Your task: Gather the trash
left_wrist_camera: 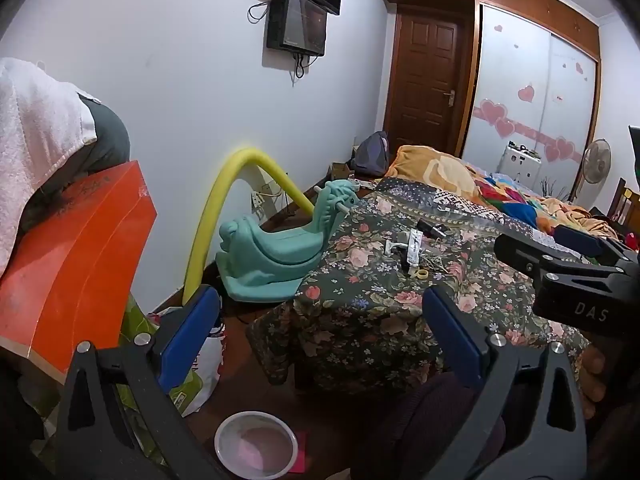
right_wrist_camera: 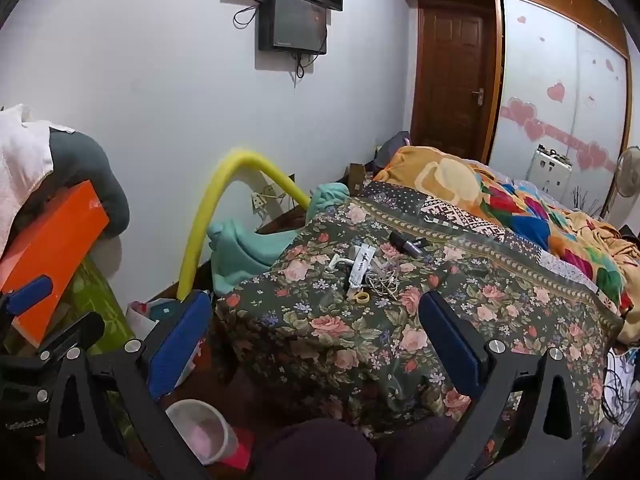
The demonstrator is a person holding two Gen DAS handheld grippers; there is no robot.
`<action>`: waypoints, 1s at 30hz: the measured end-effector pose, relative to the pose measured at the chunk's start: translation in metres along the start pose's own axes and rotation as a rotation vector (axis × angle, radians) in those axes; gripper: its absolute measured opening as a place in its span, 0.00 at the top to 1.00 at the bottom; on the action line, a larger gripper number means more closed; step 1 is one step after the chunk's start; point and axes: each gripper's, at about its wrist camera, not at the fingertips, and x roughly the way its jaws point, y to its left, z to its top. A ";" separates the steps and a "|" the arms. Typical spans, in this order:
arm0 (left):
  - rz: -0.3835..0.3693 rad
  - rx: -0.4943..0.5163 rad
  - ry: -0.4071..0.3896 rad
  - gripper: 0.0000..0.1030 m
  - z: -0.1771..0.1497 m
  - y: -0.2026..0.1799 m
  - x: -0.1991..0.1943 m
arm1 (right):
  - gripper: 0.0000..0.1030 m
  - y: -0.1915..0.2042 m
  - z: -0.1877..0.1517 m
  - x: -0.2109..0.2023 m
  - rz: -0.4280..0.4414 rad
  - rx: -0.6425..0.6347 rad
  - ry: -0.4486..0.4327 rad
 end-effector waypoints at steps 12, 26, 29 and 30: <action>0.010 -0.004 0.018 0.01 -0.004 -0.003 0.003 | 0.00 -0.001 0.003 0.012 0.033 0.017 0.037; 0.010 -0.029 0.032 0.01 -0.003 0.008 0.010 | 0.00 0.008 0.008 0.024 0.069 0.031 0.072; 0.012 -0.031 0.035 0.01 -0.004 0.010 0.011 | 0.00 0.009 0.008 0.025 0.070 0.029 0.079; 0.012 -0.033 0.036 0.01 -0.004 0.010 0.011 | 0.00 0.010 0.008 0.025 0.070 0.028 0.080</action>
